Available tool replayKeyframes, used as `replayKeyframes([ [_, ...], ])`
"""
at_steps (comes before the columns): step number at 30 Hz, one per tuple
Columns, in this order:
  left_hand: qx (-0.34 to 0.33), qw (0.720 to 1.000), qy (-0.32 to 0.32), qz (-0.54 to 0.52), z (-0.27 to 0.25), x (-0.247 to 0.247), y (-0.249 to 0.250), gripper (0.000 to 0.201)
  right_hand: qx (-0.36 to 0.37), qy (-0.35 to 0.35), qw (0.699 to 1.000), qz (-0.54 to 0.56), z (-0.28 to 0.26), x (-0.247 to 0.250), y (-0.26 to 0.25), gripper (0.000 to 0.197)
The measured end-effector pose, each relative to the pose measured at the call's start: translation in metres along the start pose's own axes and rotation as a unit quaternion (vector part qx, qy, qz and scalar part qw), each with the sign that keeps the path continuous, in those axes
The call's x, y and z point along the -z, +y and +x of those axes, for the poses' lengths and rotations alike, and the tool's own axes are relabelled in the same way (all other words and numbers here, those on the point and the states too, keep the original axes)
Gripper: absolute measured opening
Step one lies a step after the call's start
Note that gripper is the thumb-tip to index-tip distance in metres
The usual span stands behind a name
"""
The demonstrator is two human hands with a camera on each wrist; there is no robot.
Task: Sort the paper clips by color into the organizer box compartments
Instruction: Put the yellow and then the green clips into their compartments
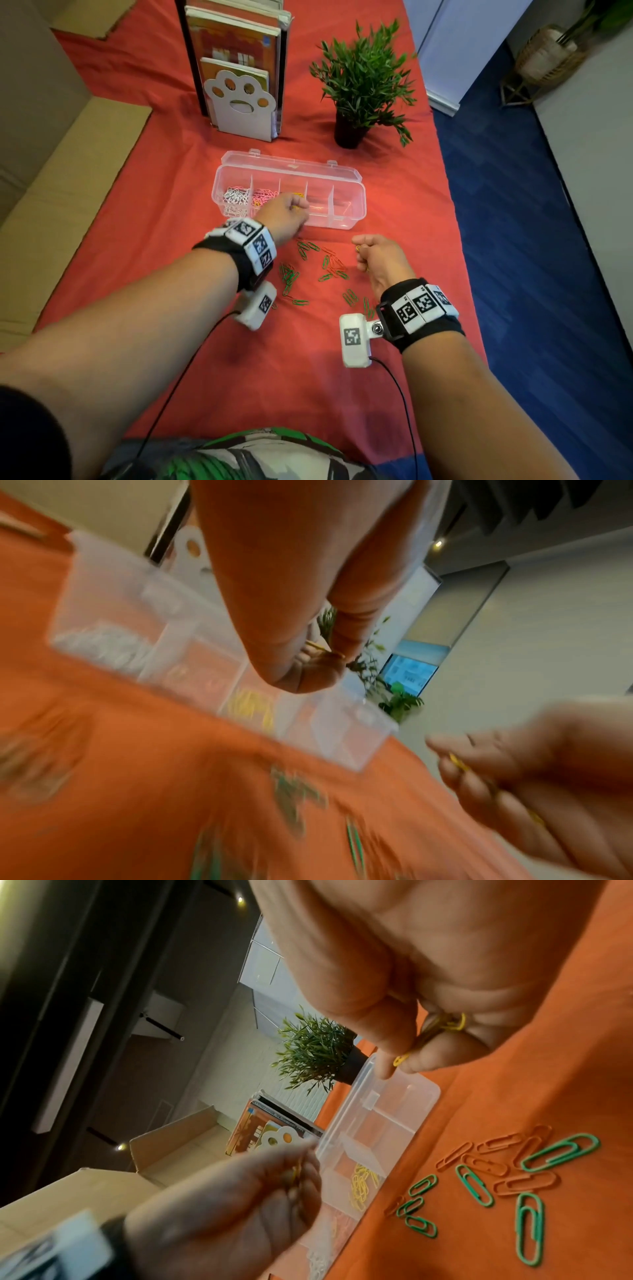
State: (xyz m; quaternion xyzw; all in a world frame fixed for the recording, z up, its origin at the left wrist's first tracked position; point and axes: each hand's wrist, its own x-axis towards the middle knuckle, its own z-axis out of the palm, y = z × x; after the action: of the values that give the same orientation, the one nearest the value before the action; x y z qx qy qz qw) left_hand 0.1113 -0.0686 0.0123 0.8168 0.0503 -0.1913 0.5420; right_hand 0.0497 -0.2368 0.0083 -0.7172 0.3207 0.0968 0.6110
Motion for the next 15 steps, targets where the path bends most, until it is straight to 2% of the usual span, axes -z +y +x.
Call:
replayKeyframes([
  [3, 0.008, 0.999, 0.044, -0.025, 0.02, 0.009, 0.024, 0.019, -0.012, -0.008, 1.0, 0.008, 0.003, 0.0, -0.002, 0.038],
  [5, 0.022, 0.996, 0.072, 0.047, 0.026, 0.015, 0.035, 0.019, -0.015, -0.015, 1.0, 0.014, 0.004, 0.0, -0.006, 0.038],
  [8, 0.031, 0.986, 0.083, 0.139, 0.026, 0.02, 0.043, 0.032, -0.002, -0.027, 0.999, 0.024, 0.006, -0.003, -0.012, 0.04],
  [10, 0.032, 0.989, 0.089, 0.115, 0.025, 0.024, 0.042, 0.036, 0.014, -0.029, 0.999, 0.024, 0.008, -0.009, -0.018, 0.043],
  [12, 0.018, 0.991, 0.124, 0.057, 0.02, 0.028, 0.036, 0.037, 0.047, -0.023, 0.999, 0.006, 0.009, -0.017, -0.027, 0.045],
  [15, -0.037, 0.983, 0.179, 0.023, 0.006, 0.041, 0.02, 0.036, 0.141, -0.016, 0.989, -0.032, 0.011, -0.036, -0.046, 0.044],
])
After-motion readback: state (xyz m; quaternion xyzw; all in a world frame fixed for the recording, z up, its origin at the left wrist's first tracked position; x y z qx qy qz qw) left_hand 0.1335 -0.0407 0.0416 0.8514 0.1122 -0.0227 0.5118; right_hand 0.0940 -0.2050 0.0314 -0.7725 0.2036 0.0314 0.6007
